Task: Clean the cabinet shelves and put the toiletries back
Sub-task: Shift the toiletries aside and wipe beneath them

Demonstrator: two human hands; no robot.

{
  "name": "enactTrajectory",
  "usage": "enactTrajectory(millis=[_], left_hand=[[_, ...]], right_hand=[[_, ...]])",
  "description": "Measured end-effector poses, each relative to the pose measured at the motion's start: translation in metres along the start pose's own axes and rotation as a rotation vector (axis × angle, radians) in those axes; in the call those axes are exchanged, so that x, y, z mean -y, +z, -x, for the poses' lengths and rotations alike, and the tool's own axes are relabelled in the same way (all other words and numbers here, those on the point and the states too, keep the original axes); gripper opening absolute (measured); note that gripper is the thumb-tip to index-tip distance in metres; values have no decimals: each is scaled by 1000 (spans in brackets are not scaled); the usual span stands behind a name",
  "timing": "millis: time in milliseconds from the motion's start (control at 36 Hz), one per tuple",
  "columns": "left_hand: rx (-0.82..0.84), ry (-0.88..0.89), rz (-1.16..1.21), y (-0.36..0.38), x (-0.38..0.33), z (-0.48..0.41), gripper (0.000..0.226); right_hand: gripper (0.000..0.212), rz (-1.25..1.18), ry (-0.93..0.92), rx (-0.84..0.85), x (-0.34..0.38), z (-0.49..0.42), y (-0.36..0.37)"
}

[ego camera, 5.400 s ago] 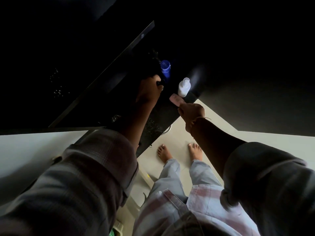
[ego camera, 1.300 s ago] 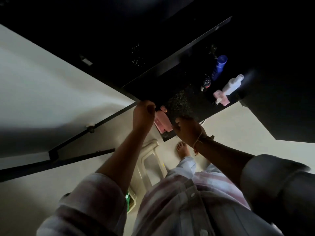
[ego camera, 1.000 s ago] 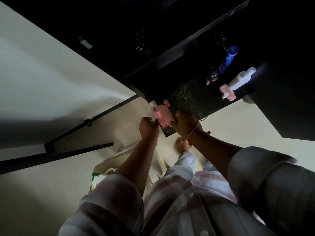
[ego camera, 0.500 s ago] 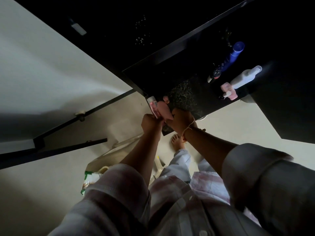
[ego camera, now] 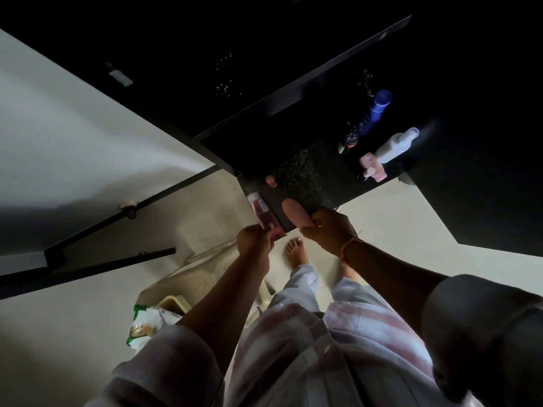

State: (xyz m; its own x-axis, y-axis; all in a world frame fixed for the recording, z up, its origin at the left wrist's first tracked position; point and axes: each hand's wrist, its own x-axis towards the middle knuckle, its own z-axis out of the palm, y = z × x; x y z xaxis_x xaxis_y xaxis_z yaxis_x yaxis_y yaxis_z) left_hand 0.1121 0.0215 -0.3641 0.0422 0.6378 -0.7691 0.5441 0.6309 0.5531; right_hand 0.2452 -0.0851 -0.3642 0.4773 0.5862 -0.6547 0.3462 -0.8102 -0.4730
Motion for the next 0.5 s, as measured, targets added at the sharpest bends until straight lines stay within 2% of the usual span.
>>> enactTrajectory(millis=[111, 250, 333, 444, 500], left_hand=[[-23, -57, 34, 3, 15, 19, 30], [14, -99, -93, 16, 27, 47, 28], [85, -30, -201, 32, 26, 62, 19], [135, 146, -136, 59, 7, 64, 11], [137, 172, -96, 74, -9, 57, 13]], right_hand=[[36, -29, 84, -47, -27, 12, -8], [30, -137, 184, -119, -48, 20, -19], [33, -199, 207, -174, -55, 18, -25], [32, -288, 250, -244, -58, 11, -32], [30, -330, 273, -274, -58, 7, -34]])
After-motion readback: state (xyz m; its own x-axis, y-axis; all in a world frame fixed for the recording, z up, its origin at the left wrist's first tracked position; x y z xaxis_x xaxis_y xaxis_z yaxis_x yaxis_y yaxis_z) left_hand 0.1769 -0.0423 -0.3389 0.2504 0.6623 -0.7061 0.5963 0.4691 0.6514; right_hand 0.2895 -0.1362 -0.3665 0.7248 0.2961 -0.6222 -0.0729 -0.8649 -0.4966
